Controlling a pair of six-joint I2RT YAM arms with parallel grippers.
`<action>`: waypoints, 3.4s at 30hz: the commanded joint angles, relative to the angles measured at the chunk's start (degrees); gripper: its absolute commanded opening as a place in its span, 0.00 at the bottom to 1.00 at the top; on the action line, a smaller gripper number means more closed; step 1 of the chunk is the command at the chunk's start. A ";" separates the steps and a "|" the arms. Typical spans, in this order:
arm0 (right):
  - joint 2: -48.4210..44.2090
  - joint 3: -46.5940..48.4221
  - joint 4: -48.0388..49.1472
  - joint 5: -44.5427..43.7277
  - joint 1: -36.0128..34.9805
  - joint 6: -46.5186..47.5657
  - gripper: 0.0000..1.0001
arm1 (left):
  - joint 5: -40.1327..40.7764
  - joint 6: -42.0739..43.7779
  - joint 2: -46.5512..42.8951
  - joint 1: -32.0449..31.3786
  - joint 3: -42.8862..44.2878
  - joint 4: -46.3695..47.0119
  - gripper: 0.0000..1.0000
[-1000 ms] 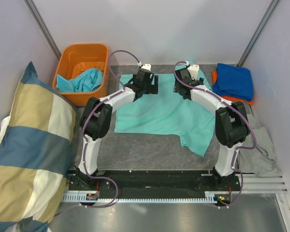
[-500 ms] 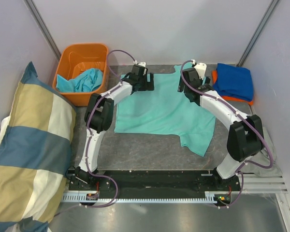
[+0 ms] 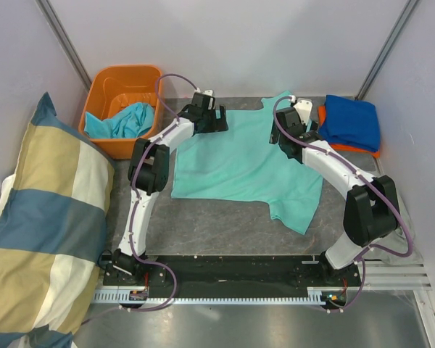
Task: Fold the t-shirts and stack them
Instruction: Flatten the tshirt out, then fold the tshirt
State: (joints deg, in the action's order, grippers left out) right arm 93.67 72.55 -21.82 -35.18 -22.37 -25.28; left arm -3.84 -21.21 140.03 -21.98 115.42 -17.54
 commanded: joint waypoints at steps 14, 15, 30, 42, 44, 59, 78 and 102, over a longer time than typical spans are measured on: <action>-0.77 -0.22 0.20 -0.24 0.66 -0.74 0.98 | -1.35 -1.29 4.99 4.92 8.25 -6.01 1.00; -0.68 -0.22 0.20 -0.33 0.66 -0.56 0.98 | -1.52 -1.37 4.99 5.10 8.33 -6.10 1.00; -11.13 -2.23 -6.02 3.89 0.75 -0.64 0.98 | -11.72 -4.10 -17.40 3.70 -4.48 4.61 1.00; -18.26 -21.04 -18.68 5.04 -10.56 -24.88 0.98 | 0.58 -3.04 -48.08 -5.62 -54.22 13.76 1.00; -18.08 -21.84 -21.40 4.16 -13.04 -27.53 0.98 | 1.64 -5.49 -51.23 -5.80 -60.90 14.72 1.00; -20.98 -26.31 -32.49 -0.51 -25.60 -47.66 0.98 | 4.98 -6.65 -60.22 -6.76 -71.47 14.99 1.00; -21.86 -33.35 -37.59 -3.23 -36.60 -70.08 0.82 | 4.10 -6.65 -63.21 -8.96 -72.70 13.41 1.00; -18.17 -38.45 -29.77 -1.12 -36.60 -68.77 0.65 | 4.54 -6.82 -62.51 -8.96 -72.88 13.32 1.00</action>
State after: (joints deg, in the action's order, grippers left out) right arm 74.46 34.94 -53.78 -36.21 -58.67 -94.19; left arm -0.05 -26.81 78.04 -30.68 42.72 -4.58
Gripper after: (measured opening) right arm 0.658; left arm 0.996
